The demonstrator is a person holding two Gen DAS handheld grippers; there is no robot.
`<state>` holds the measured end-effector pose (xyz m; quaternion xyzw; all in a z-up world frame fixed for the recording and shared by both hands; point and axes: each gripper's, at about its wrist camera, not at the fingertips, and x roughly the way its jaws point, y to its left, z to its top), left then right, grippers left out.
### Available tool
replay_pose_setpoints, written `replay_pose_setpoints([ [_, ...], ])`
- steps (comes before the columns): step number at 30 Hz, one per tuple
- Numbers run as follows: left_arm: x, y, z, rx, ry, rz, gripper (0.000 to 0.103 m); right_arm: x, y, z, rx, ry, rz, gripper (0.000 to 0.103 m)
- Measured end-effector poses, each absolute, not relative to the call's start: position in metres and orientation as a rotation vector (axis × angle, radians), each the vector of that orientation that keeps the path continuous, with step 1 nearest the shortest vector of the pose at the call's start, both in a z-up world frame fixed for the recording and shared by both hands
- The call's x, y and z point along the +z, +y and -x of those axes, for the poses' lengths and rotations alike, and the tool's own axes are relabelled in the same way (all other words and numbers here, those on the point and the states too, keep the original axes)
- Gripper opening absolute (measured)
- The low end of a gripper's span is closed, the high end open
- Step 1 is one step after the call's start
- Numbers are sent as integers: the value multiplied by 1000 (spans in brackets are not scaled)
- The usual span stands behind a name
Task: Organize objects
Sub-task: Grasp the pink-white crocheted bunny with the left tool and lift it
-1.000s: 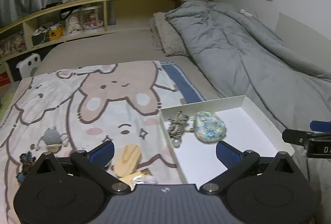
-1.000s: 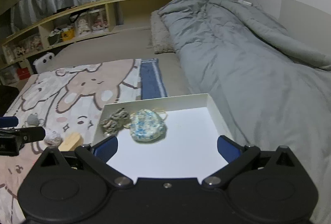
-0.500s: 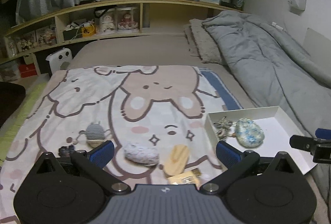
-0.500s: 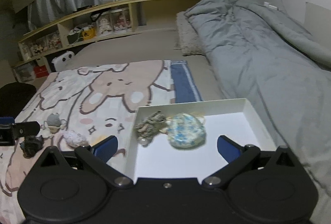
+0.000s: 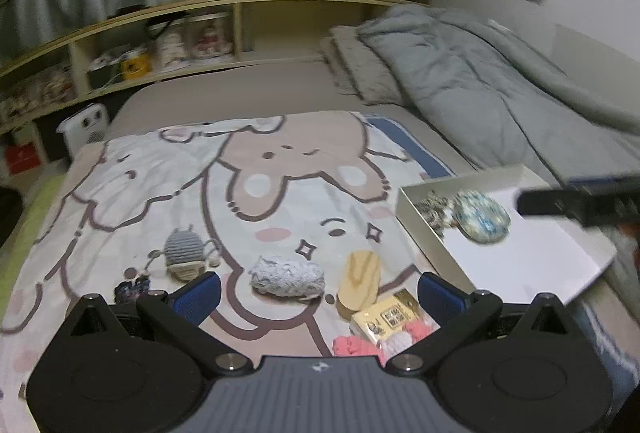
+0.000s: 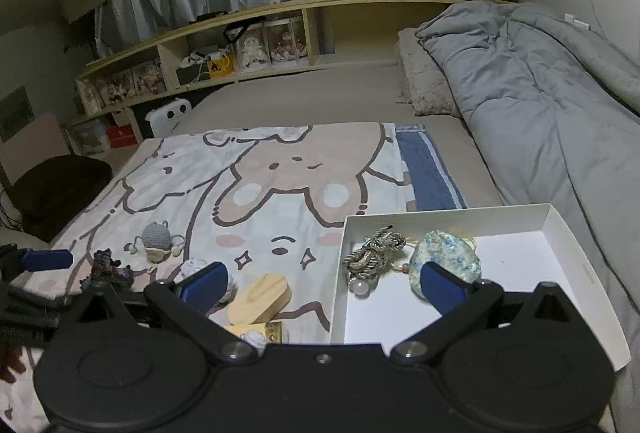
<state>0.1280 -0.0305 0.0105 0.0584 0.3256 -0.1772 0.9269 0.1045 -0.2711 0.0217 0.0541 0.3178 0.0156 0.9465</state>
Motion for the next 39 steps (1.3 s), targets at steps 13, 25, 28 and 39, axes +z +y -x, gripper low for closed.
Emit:
replay_pose_setpoints([
  [13,-36,-57,-136,-687,708,-292,59,-14,-253,-163,18,810,-186,103],
  [25,-74,-73,-163,-881,801,-305,51,-47,-257,-195,101,938,-282,88],
  [28,-80,-70,-166,-924,860,-285,51,-55,-255,-199,116,969,-288,87],
  [39,-87,-67,-148,-909,861,-449,51,-71,-245,-200,151,1046,-296,87],
])
